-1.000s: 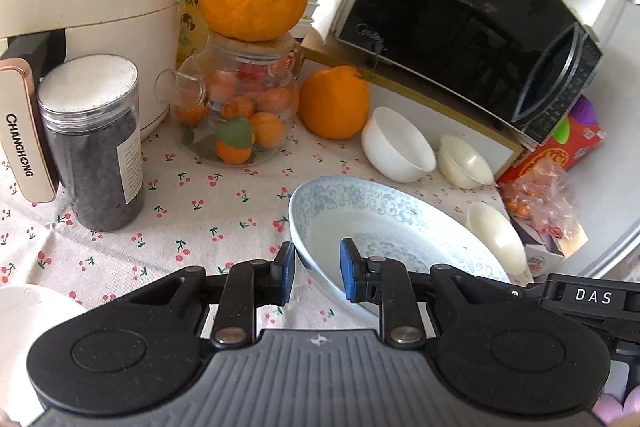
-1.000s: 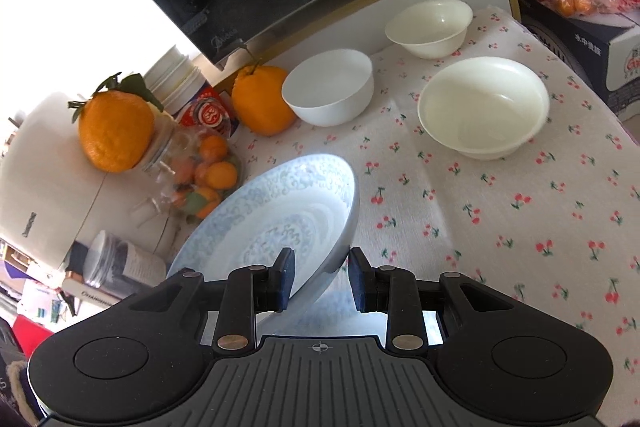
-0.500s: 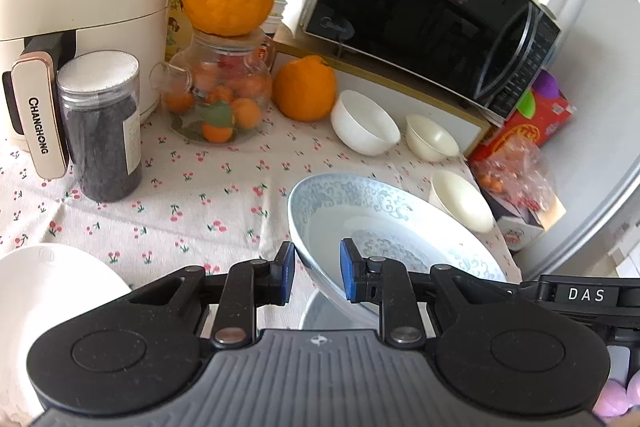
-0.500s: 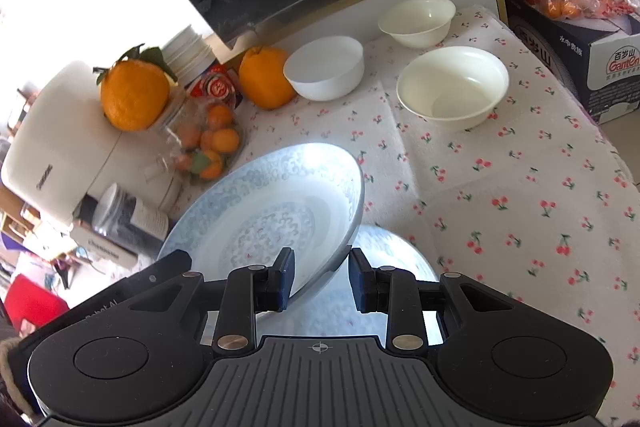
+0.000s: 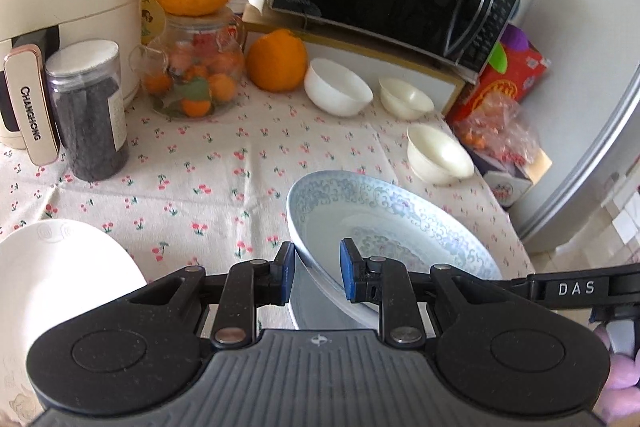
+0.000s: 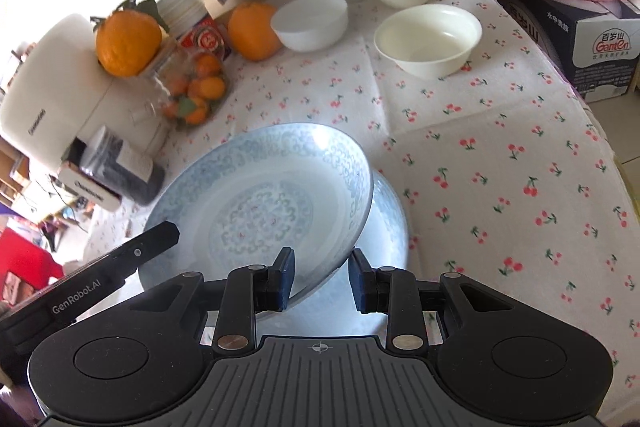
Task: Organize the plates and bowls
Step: 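Lift the smaller blue plate with both tools and carry it over the large blue plate, then lower the smaller blue plate into the large blue plate and open both tools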
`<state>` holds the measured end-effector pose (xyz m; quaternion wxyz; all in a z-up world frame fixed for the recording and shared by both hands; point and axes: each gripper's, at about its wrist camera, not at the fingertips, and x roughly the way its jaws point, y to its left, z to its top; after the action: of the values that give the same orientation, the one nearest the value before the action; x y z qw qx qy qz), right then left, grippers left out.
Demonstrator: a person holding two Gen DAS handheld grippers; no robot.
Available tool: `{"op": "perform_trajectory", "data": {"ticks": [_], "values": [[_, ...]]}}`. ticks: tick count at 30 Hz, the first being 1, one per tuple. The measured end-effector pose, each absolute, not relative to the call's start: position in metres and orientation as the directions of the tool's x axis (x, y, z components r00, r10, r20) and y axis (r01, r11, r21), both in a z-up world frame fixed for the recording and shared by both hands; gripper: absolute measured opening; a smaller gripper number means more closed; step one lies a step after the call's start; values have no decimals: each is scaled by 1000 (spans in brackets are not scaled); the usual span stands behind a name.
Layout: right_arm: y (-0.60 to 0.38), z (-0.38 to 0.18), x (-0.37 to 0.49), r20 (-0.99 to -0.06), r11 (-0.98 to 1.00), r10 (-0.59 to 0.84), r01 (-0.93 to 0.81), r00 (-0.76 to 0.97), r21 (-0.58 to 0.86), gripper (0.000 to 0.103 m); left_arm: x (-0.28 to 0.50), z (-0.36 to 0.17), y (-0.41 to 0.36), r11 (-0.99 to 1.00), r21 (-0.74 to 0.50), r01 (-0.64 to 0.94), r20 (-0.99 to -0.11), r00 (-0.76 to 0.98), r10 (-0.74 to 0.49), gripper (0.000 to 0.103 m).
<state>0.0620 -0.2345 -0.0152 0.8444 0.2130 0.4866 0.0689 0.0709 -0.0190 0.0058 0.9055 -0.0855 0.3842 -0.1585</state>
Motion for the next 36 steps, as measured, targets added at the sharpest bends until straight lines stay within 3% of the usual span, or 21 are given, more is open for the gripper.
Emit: {"op": "perform_trajectory", "data": {"ticks": [36], "values": [[-202, -24, 55, -881, 989, 145, -27, 451, 149, 31, 56, -21, -47, 946, -59, 319, -785, 571, -241, 21]]}}
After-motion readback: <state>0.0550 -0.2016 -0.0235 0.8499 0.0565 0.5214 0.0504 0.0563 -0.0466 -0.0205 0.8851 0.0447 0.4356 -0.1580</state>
